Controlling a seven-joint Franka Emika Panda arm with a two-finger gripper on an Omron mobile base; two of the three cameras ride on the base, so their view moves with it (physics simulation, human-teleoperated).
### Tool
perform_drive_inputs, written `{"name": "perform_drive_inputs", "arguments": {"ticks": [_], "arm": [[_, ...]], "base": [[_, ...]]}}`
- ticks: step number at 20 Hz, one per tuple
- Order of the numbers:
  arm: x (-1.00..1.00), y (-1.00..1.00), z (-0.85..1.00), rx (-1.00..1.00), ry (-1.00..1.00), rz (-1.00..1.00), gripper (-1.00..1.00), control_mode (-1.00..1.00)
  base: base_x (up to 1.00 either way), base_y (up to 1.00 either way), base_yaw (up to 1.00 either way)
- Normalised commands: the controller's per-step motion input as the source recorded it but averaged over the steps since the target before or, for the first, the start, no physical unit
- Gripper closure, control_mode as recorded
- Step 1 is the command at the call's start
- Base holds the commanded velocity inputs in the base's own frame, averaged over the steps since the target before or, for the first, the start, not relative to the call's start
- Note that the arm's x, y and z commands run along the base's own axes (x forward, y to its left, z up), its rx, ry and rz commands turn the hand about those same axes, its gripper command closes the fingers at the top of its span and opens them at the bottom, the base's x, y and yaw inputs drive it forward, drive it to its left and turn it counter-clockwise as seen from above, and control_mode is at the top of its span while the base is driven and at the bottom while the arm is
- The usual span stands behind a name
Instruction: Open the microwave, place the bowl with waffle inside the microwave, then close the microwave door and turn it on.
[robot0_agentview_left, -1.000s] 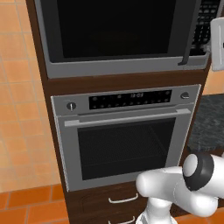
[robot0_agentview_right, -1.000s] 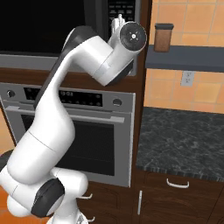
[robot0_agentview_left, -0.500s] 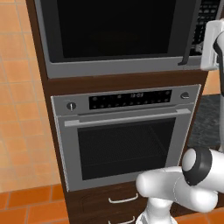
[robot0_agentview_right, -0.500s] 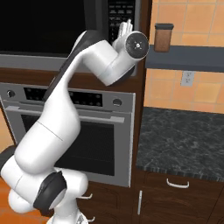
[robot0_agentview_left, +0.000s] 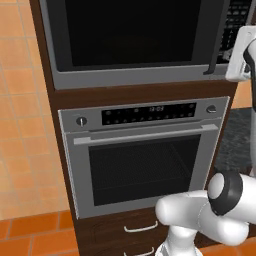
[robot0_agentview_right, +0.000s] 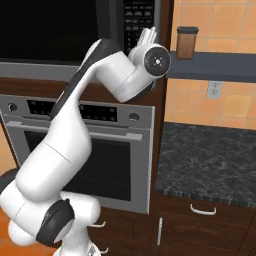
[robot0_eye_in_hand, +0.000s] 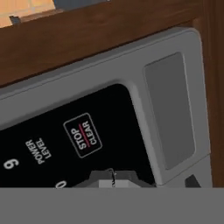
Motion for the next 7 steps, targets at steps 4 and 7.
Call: {"name": "perform_drive_inputs", "arguments": {"ticks": [4,7], "arm": [[-0.90,-0.40,-0.03,0.02,-0.14,-0.02,1.00,-1.00],[-1.00,-0.29,0.00,0.00,-0.10,0.00,1.00,-1.00]], "base": [[0.00,0.00,0.00],[0.00,0.00,0.00]]}}
